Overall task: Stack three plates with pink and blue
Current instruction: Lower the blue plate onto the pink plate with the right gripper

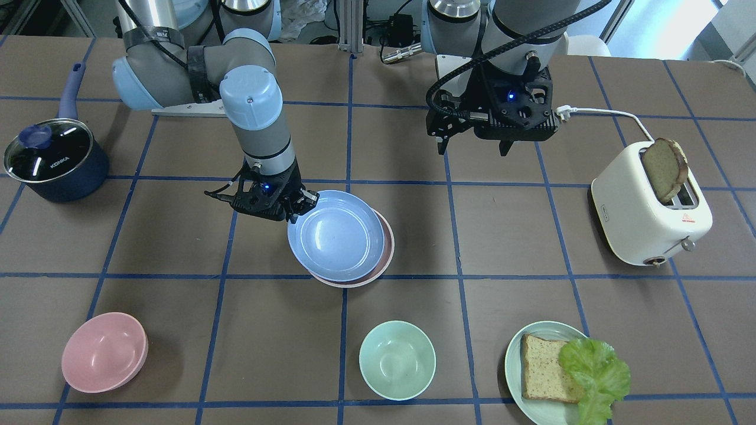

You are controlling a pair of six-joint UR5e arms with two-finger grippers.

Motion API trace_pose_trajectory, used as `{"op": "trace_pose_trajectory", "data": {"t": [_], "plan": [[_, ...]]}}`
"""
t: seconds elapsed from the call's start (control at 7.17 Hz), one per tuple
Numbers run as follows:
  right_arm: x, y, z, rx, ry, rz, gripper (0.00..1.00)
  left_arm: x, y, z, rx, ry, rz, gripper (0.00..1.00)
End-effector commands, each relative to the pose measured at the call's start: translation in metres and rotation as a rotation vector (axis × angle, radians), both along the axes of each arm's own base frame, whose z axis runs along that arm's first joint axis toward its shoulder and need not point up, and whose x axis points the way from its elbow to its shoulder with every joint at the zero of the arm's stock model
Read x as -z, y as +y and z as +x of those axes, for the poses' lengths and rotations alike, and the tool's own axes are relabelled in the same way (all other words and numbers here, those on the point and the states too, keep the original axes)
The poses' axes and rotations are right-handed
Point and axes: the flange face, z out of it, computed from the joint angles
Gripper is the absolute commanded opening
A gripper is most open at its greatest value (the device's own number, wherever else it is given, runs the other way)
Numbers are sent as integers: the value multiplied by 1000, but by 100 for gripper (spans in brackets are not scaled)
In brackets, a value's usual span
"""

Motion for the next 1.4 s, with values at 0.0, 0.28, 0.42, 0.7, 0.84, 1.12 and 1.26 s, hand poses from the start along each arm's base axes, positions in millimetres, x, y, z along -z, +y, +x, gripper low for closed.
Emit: {"op": "trace_pose_trajectory", "data": {"t": [0.0,0.28,0.42,0.7,0.84,1.12,1.26], "plan": [[14,-2,0,5,10,-4,0,-2,0,1,-3,-1,-5,100],[13,-1,1,3,10,-5,0,-1,0,1,-3,0,-2,100],[12,-1,2,3,1,-8,8,-2,0,1,-3,0,-4,100],[13,2,4,76,-3,-1,19,0,-2,1,-5,4,-9,100],[12,3,9,66,1,-5,35,0,-1,1,-5,2,-9,100],[9,-1,9,53,-3,-38,100,-2,-2,2,-6,3,-12,100],[3,-9,6,60,-15,-60,100,-2,-2,3,-8,1,-12,100]]}}
